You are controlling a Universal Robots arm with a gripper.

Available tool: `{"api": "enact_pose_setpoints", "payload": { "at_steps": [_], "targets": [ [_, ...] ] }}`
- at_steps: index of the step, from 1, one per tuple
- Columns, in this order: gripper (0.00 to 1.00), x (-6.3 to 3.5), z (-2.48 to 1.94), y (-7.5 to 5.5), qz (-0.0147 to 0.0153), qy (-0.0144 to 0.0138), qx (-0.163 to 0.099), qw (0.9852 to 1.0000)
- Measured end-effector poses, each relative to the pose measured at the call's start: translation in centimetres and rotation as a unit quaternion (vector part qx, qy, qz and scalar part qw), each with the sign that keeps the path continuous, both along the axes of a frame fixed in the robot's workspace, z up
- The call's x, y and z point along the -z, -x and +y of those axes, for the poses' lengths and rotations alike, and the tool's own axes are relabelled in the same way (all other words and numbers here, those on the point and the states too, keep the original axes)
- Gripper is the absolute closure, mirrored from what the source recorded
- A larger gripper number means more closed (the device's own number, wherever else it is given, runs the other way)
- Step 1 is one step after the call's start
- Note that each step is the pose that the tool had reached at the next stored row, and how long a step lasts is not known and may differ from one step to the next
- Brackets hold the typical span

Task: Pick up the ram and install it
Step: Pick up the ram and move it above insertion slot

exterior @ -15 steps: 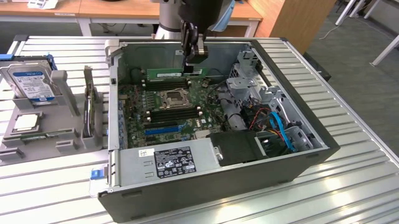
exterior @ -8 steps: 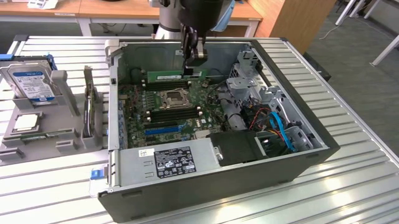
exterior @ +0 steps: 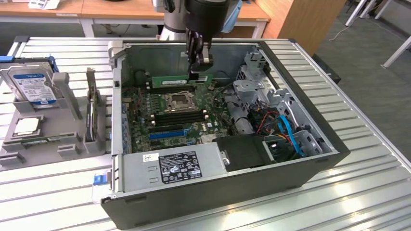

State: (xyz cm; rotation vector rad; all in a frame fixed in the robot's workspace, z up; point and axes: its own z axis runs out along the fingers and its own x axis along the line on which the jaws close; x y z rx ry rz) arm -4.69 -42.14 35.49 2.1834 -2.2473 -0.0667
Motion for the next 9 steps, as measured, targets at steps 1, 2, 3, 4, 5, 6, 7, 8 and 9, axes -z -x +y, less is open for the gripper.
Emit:
{"api": "enact_pose_setpoints", "payload": {
  "at_steps": [1,2,3,4,5,6,7,8,9],
  "targets": [
    [0.88,0.09,0.00,0.00,-0.0001,0.0000,0.000,1.0000],
    [0.88,0.17,0.00,0.00,-0.0003,0.0000,0.000,1.0000],
    [0.88,0.23,0.00,0.00,-0.0004,0.0000,0.000,1.0000],
    [0.88,0.24,0.00,0.00,-0.0004,0.0001,0.000,1.0000],
    [0.88,0.24,0.00,0.00,-0.0004,0.0002,0.000,1.0000],
    [0.88,0.24,0.00,0.00,-0.0004,0.0001,0.000,1.0000],
    [0.88,0.25,0.00,0.00,-0.0004,0.0001,0.000,1.0000],
    [0.88,0.25,0.00,0.00,-0.0004,0.0001,0.000,1.0000],
    [0.88,0.26,0.00,-0.04,-0.0004,0.0000,0.000,1.0000]
  ]
}}
